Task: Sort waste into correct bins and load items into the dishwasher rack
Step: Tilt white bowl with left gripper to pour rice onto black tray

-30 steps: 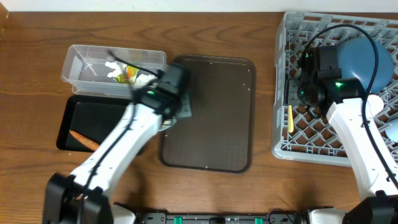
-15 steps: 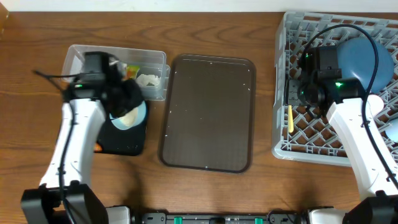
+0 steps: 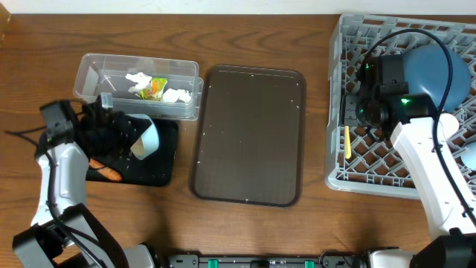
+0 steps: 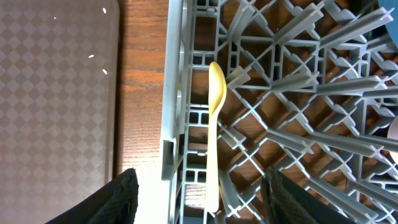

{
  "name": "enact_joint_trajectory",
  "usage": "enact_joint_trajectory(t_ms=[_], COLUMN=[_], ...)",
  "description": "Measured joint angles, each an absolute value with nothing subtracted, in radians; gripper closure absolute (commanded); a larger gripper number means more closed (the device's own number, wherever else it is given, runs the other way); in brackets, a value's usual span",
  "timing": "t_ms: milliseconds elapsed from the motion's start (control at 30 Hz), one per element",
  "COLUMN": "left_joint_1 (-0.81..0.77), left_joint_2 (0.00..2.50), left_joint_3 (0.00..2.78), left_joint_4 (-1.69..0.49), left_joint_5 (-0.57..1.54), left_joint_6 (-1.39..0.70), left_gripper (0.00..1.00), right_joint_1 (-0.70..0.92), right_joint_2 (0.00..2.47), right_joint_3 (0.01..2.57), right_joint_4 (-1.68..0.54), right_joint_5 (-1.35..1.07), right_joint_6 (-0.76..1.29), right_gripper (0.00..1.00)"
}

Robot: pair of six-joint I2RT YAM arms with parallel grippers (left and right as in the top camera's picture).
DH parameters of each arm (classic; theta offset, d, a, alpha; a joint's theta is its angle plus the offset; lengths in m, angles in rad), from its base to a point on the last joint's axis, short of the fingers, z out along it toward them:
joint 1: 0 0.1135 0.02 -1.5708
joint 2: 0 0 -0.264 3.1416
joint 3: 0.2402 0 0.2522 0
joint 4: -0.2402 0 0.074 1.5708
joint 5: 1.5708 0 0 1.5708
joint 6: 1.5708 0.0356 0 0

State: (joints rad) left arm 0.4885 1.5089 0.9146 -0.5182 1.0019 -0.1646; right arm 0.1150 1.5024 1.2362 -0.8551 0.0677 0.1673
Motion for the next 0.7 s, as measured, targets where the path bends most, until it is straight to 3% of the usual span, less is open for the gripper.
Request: enact_joint_trajectory(t_ms=[300, 700], left_joint_1=[0.561, 0.628], left_joint_2=[1.509, 1.509], left_joint_3=[0.752, 0.739], left_joint_4=[-0.310, -0.294], left_joint_5=[1.295, 1.470], left_joint_6=[-0.076, 0.029], left_gripper=[0.94, 0.94], right_joint_1=[0.115, 0.115], right_joint_2=[1.502, 1.502], right_joint_3=[1.236, 1.236], right_joint_4=[-0.855, -0.855], right_joint_5=[0.068, 0.068], right_joint_6=[0.167, 0.167], right_gripper=[0.37, 0.37])
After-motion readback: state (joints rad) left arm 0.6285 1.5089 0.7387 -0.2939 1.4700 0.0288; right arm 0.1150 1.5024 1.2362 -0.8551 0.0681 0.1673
